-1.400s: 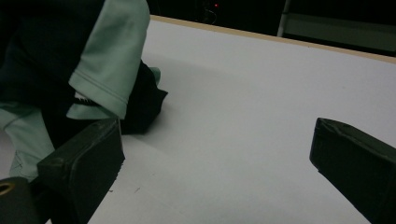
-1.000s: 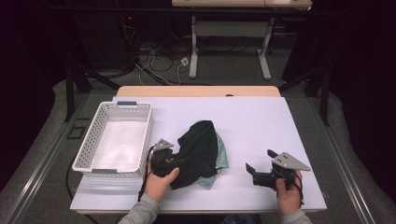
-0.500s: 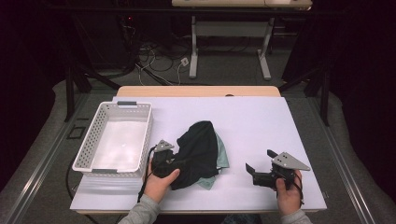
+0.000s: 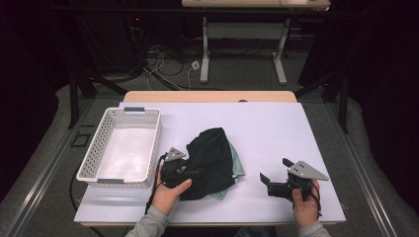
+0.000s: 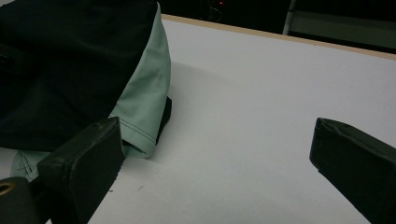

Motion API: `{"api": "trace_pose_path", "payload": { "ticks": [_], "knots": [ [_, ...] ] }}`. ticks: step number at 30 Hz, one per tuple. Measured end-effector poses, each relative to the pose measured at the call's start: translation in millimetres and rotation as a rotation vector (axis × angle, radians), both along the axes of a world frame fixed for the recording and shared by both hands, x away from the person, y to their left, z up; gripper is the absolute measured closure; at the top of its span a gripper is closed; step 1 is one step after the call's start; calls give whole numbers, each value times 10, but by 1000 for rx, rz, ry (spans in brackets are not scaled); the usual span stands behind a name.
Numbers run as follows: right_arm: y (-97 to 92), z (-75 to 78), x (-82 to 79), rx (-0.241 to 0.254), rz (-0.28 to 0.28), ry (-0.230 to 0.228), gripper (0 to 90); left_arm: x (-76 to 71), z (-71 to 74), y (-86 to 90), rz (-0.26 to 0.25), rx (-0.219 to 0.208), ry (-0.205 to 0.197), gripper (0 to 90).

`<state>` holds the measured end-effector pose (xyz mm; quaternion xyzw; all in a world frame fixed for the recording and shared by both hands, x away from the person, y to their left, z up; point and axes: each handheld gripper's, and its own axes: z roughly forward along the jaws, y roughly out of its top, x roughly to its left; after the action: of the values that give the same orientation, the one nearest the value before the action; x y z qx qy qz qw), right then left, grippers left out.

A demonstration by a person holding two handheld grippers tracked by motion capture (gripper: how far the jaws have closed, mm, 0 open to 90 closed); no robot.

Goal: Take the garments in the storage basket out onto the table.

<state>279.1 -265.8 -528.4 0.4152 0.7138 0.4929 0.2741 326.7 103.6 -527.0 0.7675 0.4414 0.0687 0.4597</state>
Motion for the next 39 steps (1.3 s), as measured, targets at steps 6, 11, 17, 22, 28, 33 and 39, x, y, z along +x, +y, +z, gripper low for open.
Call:
{"api": "trace_pose_path", "payload": {
  "ticks": [6,11,17,22,28,33,39],
  "knots": [
    [2,1,1,-3,1,1,26,-10,70,21,-12,-37,-25,195],
    [3,2,0,1,3,-2,25,-31,140,30,-14,-31,-63,39],
    [4,7,-4,0,6,-3,25,-41,213,74,1,-55,-74,3],
    [6,10,-8,1,3,-3,25,-40,297,159,30,-74,-80,3],
    [6,16,-12,0,4,-10,25,-67,437,318,42,-106,-96,3],
    [8,20,-13,-1,5,-10,25,-95,559,484,28,-132,-129,3],
    [10,23,-19,-1,4,-11,25,-136,690,648,32,-133,-169,3]
  ]
}}
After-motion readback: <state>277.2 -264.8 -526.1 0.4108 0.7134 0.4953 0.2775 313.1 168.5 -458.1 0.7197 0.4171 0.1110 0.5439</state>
